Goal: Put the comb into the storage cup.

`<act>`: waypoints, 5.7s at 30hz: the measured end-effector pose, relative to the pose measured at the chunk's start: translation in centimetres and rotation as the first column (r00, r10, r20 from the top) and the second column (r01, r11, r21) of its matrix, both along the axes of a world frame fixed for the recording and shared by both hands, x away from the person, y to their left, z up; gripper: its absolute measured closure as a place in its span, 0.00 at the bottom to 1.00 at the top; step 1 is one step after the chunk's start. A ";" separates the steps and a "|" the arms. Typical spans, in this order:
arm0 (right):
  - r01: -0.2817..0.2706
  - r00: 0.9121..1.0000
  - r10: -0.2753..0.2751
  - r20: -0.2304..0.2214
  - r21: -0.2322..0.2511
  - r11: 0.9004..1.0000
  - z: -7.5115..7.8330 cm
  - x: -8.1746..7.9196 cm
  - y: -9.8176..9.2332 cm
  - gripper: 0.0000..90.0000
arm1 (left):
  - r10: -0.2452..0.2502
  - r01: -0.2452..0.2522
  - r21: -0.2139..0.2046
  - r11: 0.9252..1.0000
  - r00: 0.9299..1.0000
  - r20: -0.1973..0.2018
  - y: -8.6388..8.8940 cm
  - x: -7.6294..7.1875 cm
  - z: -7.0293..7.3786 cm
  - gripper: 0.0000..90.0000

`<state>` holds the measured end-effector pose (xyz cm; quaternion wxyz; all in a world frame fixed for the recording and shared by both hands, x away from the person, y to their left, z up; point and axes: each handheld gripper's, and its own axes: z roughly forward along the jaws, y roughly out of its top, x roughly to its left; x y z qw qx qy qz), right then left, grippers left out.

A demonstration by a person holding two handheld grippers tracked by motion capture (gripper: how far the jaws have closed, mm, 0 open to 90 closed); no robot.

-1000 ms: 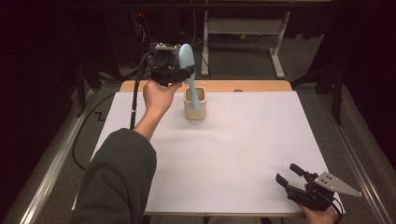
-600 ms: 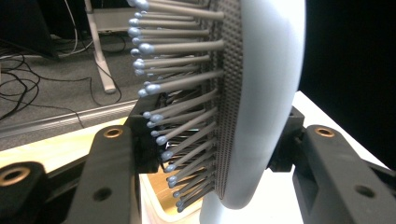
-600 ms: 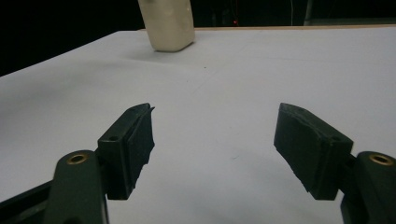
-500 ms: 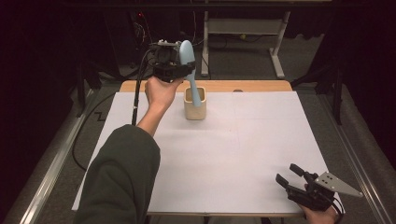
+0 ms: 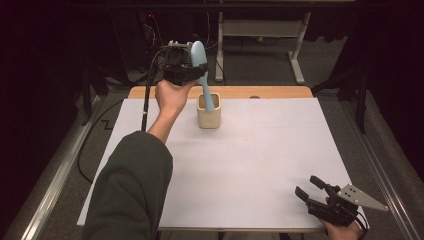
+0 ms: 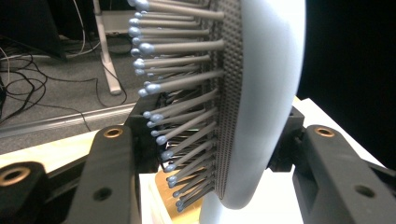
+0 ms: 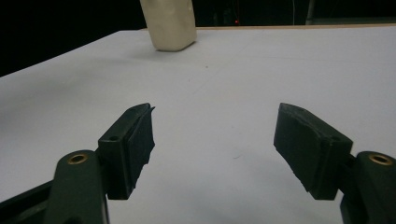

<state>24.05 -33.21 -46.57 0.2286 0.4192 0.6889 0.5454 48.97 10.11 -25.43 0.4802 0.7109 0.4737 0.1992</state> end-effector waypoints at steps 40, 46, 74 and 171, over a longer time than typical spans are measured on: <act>-0.019 1.000 0.019 -0.004 -0.001 1.000 -0.1 0.1 0.0 0.33 | -0.002 -0.001 0.082 0.997 0.999 0.036 -1.3 1.2 -1.7 0.56; -0.023 1.000 0.023 -0.003 -0.002 1.000 -0.1 0.2 0.0 0.33 | -0.009 0.007 0.095 0.996 1.000 0.026 -1.4 1.1 -2.3 0.56; -0.023 1.000 0.023 -0.007 -0.005 1.000 -0.2 0.2 0.1 0.33 | -0.020 0.025 0.107 0.994 0.999 -0.042 -1.9 1.6 -4.5 0.55; -0.034 0.999 0.033 -0.021 -0.015 0.999 -0.3 0.3 0.3 0.33 | 0.037 -0.020 0.132 0.991 0.991 -0.129 -0.1 0.9 -7.9 0.36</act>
